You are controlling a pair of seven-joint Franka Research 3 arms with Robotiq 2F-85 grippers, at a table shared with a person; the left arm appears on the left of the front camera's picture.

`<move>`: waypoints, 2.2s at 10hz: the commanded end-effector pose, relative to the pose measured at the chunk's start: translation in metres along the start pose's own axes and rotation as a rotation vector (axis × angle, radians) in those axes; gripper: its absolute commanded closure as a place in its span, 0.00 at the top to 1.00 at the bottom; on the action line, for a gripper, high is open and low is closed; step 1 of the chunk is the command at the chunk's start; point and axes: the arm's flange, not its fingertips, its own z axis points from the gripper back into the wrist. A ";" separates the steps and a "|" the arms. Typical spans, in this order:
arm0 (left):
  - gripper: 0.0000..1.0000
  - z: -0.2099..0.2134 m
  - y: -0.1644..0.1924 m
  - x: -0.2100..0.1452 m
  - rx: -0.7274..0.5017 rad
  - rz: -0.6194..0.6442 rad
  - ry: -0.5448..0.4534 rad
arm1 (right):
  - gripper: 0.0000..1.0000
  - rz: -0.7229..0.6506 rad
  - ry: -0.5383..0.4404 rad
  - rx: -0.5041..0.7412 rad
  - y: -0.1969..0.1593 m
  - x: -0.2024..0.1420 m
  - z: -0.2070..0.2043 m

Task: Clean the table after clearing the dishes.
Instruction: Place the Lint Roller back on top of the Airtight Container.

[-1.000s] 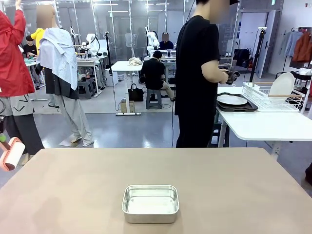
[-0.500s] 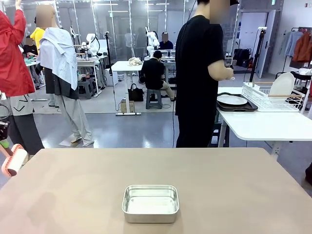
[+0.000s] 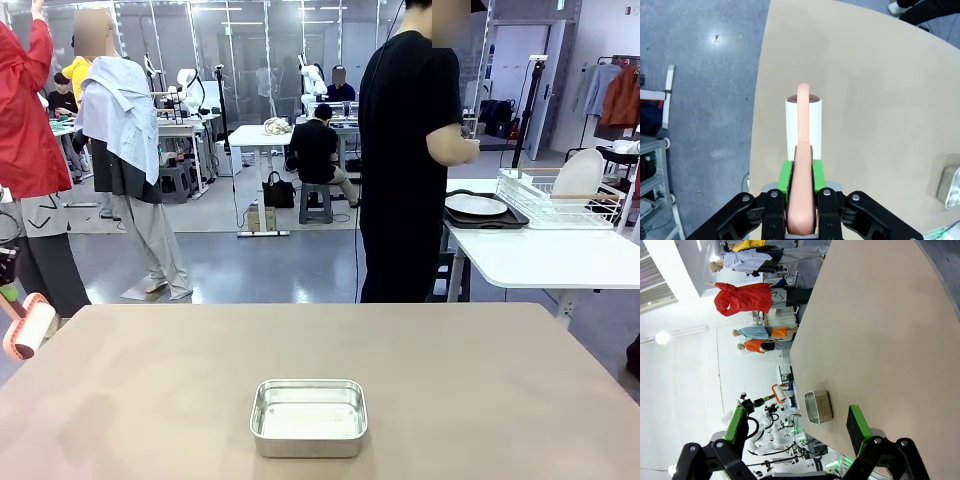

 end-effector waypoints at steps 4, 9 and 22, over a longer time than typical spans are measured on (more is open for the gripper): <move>0.20 0.034 -0.056 0.023 0.049 -0.251 -0.102 | 1.00 0.009 0.011 0.002 0.001 -0.002 0.003; 0.20 0.080 -0.261 -0.052 -0.041 -1.012 -0.176 | 1.00 0.009 0.011 0.002 0.001 -0.002 0.003; 0.20 0.059 -0.425 -0.148 -0.143 -1.748 -0.067 | 1.00 0.009 0.011 0.002 0.001 -0.002 0.003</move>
